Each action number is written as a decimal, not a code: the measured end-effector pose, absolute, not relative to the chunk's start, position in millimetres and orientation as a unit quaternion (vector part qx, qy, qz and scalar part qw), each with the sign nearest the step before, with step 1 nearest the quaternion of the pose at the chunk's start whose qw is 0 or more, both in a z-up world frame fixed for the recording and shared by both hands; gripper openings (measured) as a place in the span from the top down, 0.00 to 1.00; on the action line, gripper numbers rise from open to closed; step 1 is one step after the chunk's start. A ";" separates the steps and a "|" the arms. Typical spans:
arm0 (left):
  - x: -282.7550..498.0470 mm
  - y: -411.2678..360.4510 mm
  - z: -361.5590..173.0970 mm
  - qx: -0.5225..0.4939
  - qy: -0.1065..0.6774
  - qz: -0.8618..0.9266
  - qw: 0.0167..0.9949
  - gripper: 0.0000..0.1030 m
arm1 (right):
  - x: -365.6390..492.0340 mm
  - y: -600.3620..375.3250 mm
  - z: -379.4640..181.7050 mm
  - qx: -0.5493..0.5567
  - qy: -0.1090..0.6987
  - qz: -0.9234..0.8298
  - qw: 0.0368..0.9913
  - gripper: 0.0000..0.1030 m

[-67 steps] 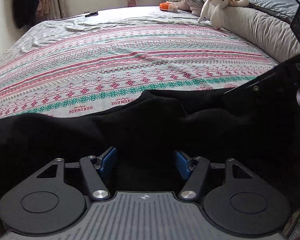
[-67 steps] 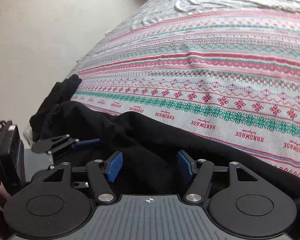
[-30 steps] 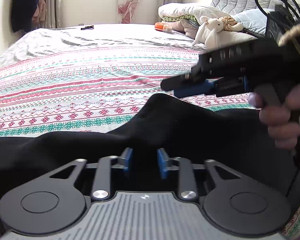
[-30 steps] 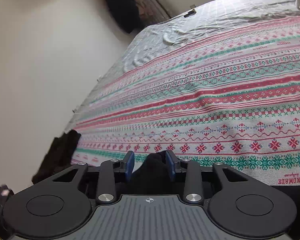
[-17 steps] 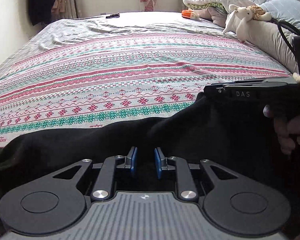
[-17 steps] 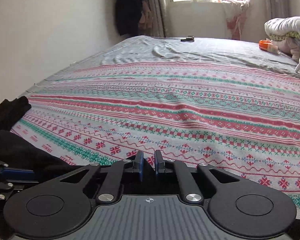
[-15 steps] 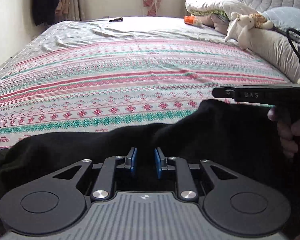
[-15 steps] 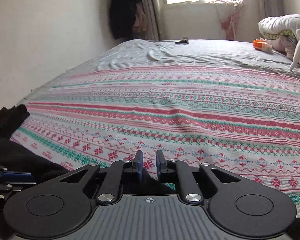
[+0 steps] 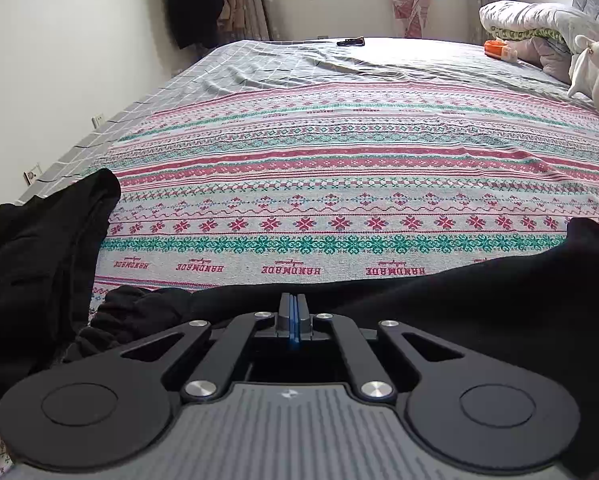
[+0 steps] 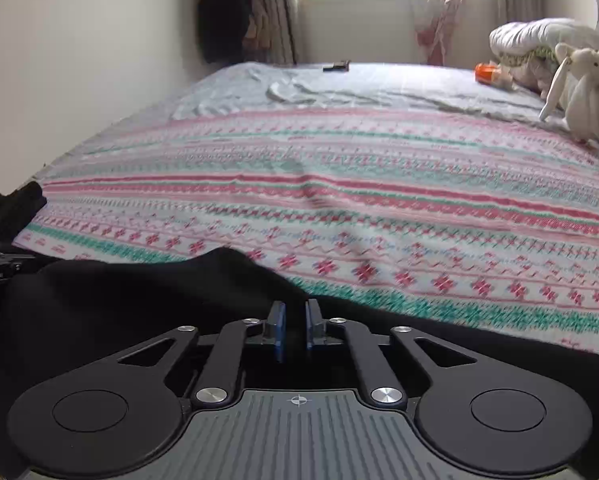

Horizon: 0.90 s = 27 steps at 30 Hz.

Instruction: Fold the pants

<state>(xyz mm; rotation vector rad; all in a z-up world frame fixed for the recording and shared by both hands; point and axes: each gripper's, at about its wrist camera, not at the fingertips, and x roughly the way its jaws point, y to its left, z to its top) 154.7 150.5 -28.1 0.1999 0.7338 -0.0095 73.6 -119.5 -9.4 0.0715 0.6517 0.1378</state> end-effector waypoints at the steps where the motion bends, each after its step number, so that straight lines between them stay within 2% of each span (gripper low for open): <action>1: 152.4 146.9 -26.6 0.103 0.354 -0.003 0.929 0.64 | 77.3 -126.1 -9.4 0.034 0.323 0.039 0.945 0.94; 3: 146.5 141.5 -20.9 0.101 0.348 -0.009 0.932 0.61 | 79.4 -143.2 -6.5 0.058 0.325 0.016 0.944 0.91; 5: 139.7 139.3 -13.4 0.084 0.349 -0.031 0.933 0.53 | 74.2 -155.4 4.3 0.071 0.326 0.006 0.943 0.82; 7: 131.5 136.5 -7.0 0.068 0.349 -0.054 0.933 0.41 | 64.4 -163.7 18.6 0.077 0.320 0.013 0.944 0.82; 10: 120.6 127.6 -0.8 0.052 0.354 -0.078 0.930 0.33 | 49.1 -173.9 36.0 0.076 0.325 0.021 0.943 0.79; 13: 110.6 114.5 1.6 0.043 0.363 -0.105 0.925 0.29 | 29.7 -187.6 44.2 0.084 0.330 0.020 0.940 0.75; 17: 93.8 95.3 3.4 0.046 0.369 -0.134 0.918 0.22 | 1.2 -208.3 48.3 0.090 0.338 0.016 0.937 0.62; 19: 85.8 86.1 3.1 0.051 0.369 -0.144 0.917 0.16 | -11.1 -217.7 48.2 0.090 0.343 0.012 0.935 0.54; 23: 79.4 71.9 1.2 0.057 0.375 -0.162 0.911 0.14 | -32.5 -236.6 44.0 0.079 0.356 -0.001 0.931 0.46; 27: 75.0 55.9 -0.3 0.058 0.380 -0.179 0.906 0.09 | -50.9 -254.8 40.6 0.064 0.360 -0.018 0.931 0.33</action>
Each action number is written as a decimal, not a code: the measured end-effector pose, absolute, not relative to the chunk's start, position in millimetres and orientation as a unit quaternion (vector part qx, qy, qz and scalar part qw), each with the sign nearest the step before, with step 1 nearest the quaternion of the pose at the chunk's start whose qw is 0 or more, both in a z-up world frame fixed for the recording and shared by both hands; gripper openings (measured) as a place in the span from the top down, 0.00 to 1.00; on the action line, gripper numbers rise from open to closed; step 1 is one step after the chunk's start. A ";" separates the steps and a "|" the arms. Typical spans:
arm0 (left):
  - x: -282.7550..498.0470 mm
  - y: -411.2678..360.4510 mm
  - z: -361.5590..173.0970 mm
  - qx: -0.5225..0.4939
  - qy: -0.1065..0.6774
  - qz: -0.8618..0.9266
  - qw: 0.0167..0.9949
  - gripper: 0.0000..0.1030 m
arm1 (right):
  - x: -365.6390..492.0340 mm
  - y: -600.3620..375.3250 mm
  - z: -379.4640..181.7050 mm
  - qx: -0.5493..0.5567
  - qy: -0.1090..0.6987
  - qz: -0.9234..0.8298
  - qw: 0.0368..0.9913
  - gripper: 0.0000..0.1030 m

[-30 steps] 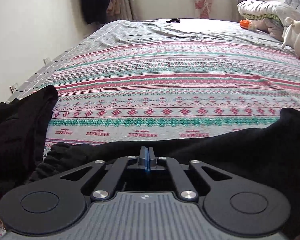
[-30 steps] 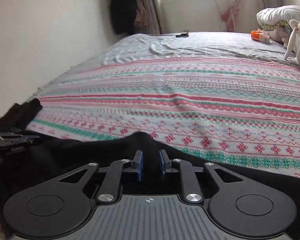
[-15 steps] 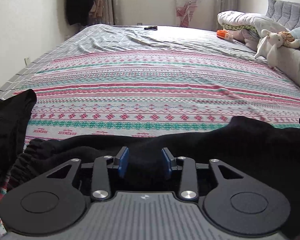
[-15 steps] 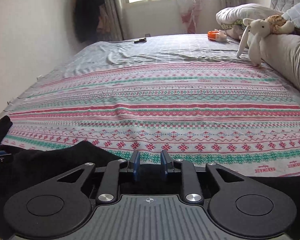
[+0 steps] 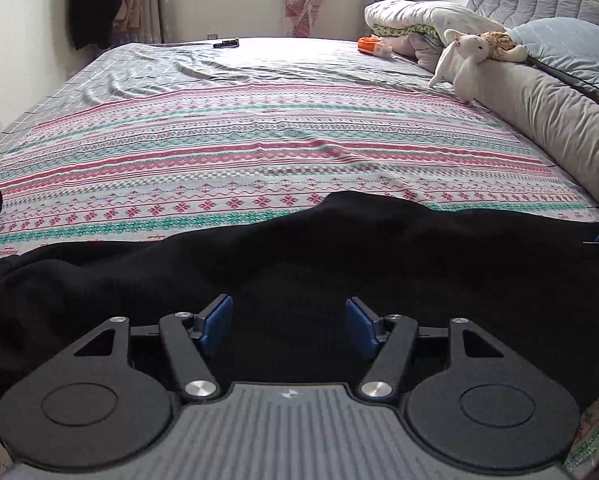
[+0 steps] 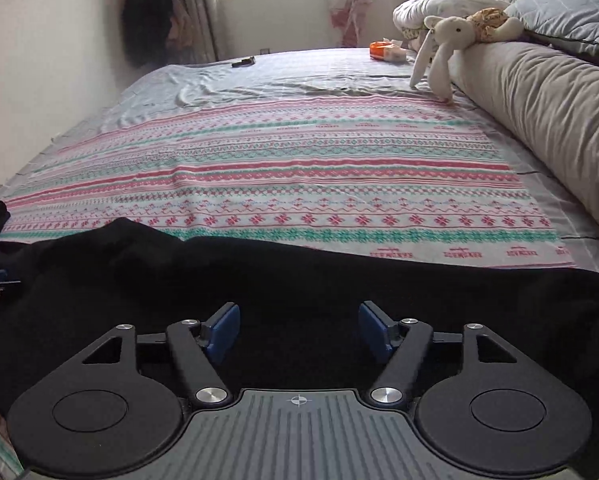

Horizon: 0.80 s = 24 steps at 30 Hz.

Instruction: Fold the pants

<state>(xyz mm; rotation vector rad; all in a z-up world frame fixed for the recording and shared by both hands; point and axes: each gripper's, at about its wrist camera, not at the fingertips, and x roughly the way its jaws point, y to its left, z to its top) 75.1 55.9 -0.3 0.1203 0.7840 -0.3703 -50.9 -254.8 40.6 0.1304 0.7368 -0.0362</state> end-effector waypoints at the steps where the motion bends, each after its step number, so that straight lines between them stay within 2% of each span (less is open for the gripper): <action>1: 73.9 52.0 -0.5 0.059 0.380 -0.184 0.905 0.07 | -54.6 -260.1 40.0 0.060 0.360 -0.021 0.931 0.32; 6: 68.9 32.3 -0.9 0.054 0.382 -0.200 0.901 0.00 | -67.1 -292.0 36.4 0.059 0.359 -0.062 0.929 0.26; 12: 56.7 -0.2 1.7 0.050 0.380 -0.239 0.892 0.00 | -92.5 -335.9 31.2 0.097 0.390 -0.122 0.907 0.26; 24: 46.2 -48.4 -3.7 0.069 0.377 -0.284 0.879 0.00 | -150.4 -398.9 24.8 0.166 0.393 -0.213 0.879 0.26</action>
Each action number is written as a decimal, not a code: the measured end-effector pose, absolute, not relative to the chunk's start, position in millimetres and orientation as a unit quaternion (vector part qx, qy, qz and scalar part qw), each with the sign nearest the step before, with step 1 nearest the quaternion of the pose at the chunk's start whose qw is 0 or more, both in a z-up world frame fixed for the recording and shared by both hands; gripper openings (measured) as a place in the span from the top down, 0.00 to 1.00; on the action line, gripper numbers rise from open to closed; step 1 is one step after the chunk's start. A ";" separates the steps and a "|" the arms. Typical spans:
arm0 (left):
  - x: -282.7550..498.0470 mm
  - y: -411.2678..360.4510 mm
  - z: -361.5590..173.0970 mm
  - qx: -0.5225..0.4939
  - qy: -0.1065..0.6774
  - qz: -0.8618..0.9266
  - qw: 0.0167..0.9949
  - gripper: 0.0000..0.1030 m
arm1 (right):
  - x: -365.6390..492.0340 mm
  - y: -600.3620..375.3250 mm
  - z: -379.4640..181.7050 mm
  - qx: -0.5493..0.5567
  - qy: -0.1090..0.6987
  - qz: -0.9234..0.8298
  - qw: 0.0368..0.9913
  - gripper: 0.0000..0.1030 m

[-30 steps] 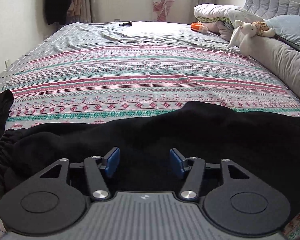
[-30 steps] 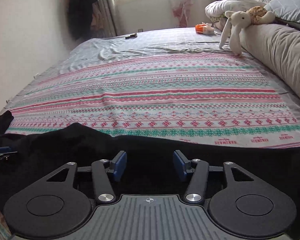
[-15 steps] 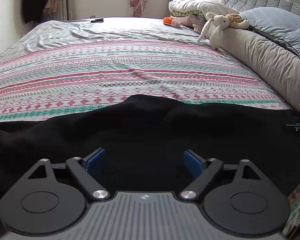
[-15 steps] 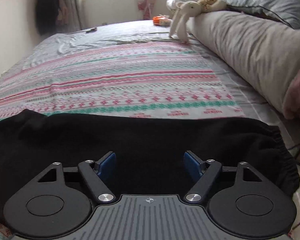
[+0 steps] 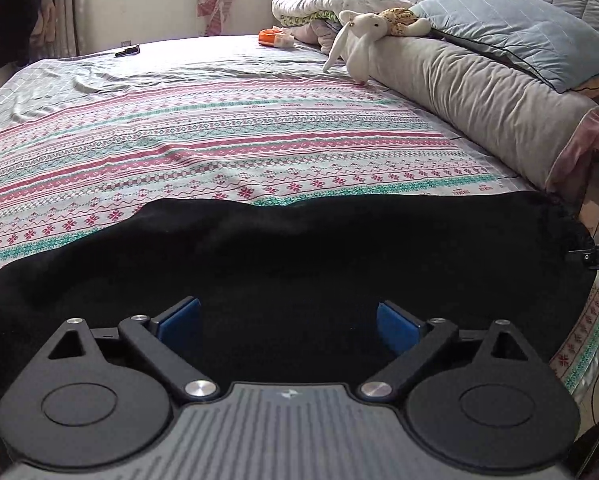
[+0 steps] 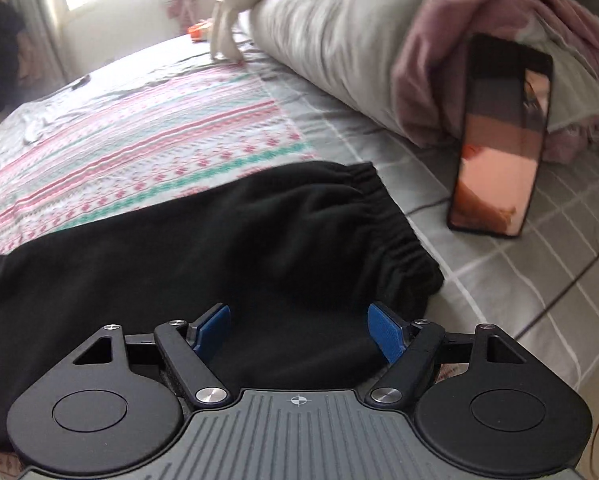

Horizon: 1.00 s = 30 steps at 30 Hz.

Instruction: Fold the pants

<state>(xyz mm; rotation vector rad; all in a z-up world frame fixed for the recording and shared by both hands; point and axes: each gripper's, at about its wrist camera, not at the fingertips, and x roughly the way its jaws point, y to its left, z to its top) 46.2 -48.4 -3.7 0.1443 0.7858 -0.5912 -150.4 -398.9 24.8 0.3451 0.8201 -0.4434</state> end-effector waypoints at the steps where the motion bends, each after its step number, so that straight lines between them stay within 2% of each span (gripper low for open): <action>1: 45.9 -50.3 -4.4 0.070 0.377 -0.285 0.878 0.00 | -151.1 -402.1 21.9 0.174 0.395 -0.213 0.877 0.26; 3: 44.6 -53.1 -5.2 0.071 0.377 -0.285 0.878 0.00 | -153.0 -404.7 19.8 0.182 0.393 -0.223 0.874 0.29; 12: 45.1 -53.2 -8.9 0.068 0.386 -0.282 0.876 0.00 | -166.6 -420.1 32.2 0.254 0.360 -0.221 0.870 0.29; 23: 44.6 -51.2 -8.9 0.058 0.392 -0.276 0.875 0.00 | -169.5 -431.9 30.6 0.243 0.365 -0.275 0.856 0.29; 25: 44.2 -52.9 -9.1 0.061 0.392 -0.277 0.875 0.00 | -163.8 -434.0 18.9 0.242 0.387 -0.269 0.848 0.32; 26: 44.0 -53.7 -9.2 0.062 0.392 -0.277 0.875 0.00 | -160.9 -435.2 11.7 0.241 0.398 -0.274 0.842 0.37; 30: 43.3 -55.5 -10.1 0.065 0.391 -0.277 0.875 0.00 | -150.1 -431.7 3.3 0.206 0.396 -0.287 0.847 0.45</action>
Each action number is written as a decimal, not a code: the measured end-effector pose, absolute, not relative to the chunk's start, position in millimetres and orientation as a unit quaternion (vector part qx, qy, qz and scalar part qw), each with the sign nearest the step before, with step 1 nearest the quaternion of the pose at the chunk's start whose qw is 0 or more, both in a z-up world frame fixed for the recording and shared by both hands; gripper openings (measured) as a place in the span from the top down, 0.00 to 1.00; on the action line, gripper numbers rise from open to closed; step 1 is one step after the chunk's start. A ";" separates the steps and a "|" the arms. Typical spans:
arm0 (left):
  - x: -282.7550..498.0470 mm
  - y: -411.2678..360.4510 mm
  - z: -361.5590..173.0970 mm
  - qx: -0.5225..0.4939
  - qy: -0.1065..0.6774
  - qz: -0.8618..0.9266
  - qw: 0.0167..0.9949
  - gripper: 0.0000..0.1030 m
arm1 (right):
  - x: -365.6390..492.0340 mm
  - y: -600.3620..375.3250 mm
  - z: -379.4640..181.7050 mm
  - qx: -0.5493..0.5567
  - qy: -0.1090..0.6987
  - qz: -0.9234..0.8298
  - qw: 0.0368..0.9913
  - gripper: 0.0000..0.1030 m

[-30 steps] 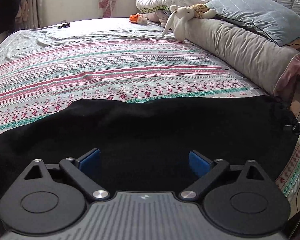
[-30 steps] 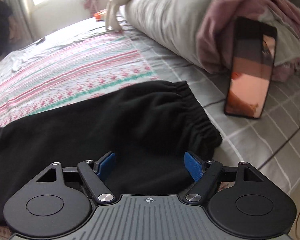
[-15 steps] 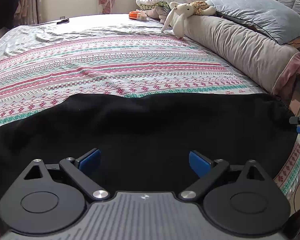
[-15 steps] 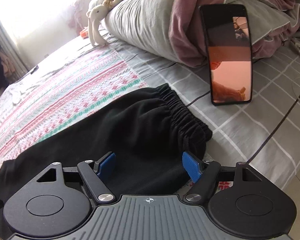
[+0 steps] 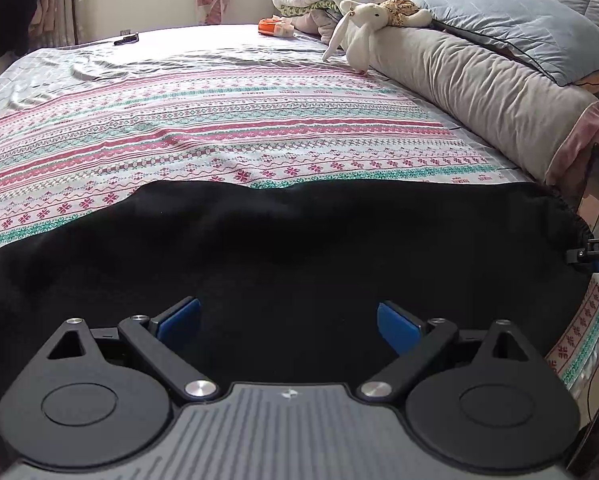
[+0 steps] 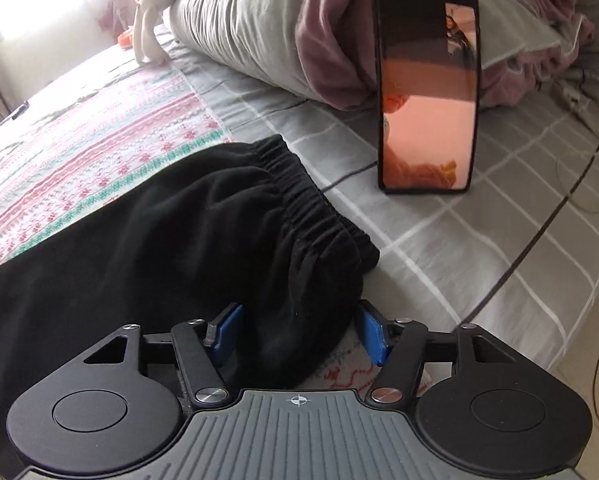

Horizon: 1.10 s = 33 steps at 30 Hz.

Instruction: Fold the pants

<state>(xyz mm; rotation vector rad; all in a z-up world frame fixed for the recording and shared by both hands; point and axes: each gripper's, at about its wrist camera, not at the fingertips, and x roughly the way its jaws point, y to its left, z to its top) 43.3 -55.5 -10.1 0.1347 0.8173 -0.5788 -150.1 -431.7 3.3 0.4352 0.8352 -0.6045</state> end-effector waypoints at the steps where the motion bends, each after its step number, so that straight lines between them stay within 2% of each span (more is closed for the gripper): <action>1: 43.2 -55.4 -10.4 0.065 0.391 -0.277 0.875 0.00 | -148.1 -429.7 2.6 0.200 0.395 -0.288 0.849 0.47; 2: 43.2 -55.2 -10.5 0.065 0.391 -0.277 0.875 0.00 | -146.2 -428.3 3.1 0.194 0.394 -0.288 0.851 0.57; 3: 43.3 -53.9 -10.5 0.065 0.391 -0.276 0.876 0.00 | -145.4 -427.8 4.4 0.196 0.391 -0.287 0.852 0.70; 6: 44.6 -49.6 -10.9 0.058 0.394 -0.272 0.876 0.00 | -144.8 -427.5 11.2 0.210 0.375 -0.290 0.855 0.84; 8: 46.2 -45.6 -11.1 0.047 0.397 -0.271 0.876 0.00 | -143.3 -420.8 19.9 0.195 0.363 -0.289 0.864 0.86; 15: 54.7 -31.9 -13.7 -0.030 0.427 -0.285 0.858 0.00 | -127.0 -364.5 58.9 0.124 0.310 -0.213 0.918 0.88; 21: 63.4 -18.4 -20.5 -0.140 0.462 -0.311 0.819 0.00 | -99.8 -285.6 71.7 0.035 0.302 -0.108 0.946 0.88; 31: 69.5 -7.5 -28.0 -0.244 0.485 -0.330 0.772 0.00 | -86.5 -154.6 20.7 -0.135 0.361 0.052 0.921 0.88; 33: 71.0 -8.3 -32.1 -0.254 0.496 -0.333 0.760 0.00 | -92.4 -132.9 8.8 -0.178 0.368 0.079 0.909 0.84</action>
